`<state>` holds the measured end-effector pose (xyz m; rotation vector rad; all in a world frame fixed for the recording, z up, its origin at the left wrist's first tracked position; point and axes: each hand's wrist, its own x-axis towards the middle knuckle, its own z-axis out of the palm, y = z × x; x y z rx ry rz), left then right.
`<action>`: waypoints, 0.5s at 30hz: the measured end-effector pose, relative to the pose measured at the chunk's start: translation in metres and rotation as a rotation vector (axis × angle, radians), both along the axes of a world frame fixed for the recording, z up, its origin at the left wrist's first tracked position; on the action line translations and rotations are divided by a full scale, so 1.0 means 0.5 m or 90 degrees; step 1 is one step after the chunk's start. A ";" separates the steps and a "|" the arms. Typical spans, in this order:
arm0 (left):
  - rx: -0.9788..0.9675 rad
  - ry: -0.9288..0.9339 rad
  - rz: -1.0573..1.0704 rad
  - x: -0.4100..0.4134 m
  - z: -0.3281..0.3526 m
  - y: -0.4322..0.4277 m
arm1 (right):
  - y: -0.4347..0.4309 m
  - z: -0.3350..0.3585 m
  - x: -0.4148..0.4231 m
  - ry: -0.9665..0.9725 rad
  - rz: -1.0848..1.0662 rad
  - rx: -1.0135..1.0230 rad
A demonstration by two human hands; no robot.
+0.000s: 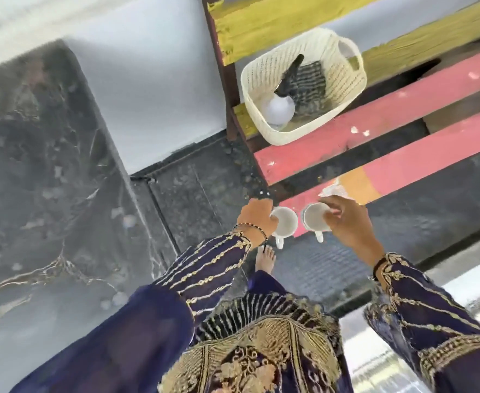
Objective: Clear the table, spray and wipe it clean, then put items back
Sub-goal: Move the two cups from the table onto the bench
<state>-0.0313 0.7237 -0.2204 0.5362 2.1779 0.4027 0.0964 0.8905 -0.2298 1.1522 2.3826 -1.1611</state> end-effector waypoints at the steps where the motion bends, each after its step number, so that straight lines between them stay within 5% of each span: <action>1: -0.012 -0.003 -0.005 0.004 -0.027 0.027 | 0.021 -0.024 0.004 -0.014 -0.015 0.006; 15: -0.008 -0.027 0.035 0.021 -0.179 0.146 | 0.138 -0.139 0.007 -0.081 -0.029 0.024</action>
